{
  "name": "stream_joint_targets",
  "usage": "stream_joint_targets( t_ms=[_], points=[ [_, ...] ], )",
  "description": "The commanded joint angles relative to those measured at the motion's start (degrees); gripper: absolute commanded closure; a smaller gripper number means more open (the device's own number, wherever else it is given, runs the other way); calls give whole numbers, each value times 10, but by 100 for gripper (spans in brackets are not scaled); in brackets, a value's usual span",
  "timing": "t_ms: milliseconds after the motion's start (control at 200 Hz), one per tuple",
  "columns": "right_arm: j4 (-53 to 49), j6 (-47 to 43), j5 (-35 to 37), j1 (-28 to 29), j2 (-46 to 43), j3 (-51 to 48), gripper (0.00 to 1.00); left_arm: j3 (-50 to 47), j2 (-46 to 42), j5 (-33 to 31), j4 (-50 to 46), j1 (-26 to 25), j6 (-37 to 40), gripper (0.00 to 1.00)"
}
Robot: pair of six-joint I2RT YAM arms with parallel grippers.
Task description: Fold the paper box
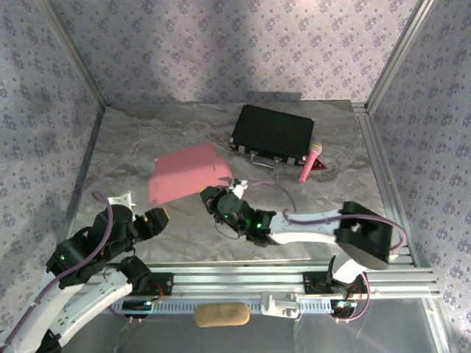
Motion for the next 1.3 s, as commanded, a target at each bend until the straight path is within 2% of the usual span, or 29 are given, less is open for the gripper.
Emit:
stream_joint_targets(
  t_ms=[0,65,150,370,535,665,710,840,969,1139,1209,1299],
  points=[
    [-189,-20,4,-22,-52,51,100,9,26,2,45,-6,75,25],
    [-265,-23,-15,-40,-72,86,100,25,37,-28,55,-8,123,14],
    [-360,-21,-21,-56,-92,129,100,42,40,-53,86,-12,196,8],
    [-505,0,-50,-98,-118,215,100,44,90,-49,193,-29,379,8],
    [-556,-2,-74,-125,-127,256,100,20,138,-162,253,-123,489,6],
    [-567,-7,-83,-131,-128,277,100,7,151,-228,283,-204,535,4],
    [-567,-7,-83,-131,-128,282,100,1,158,-268,293,-229,546,4],
    [-572,-9,-86,-130,-123,295,100,-3,208,-345,299,-252,574,3],
    [-579,-7,-82,-125,-124,302,100,-2,241,-426,316,-251,591,11],
    [-585,-1,-77,-118,-129,303,100,3,237,-418,342,-249,631,25],
    [-586,0,-76,-116,-129,307,100,3,243,-400,343,-242,637,37],
    [-588,2,-79,-114,-128,312,100,0,253,-393,351,-230,636,61]
  ],
)
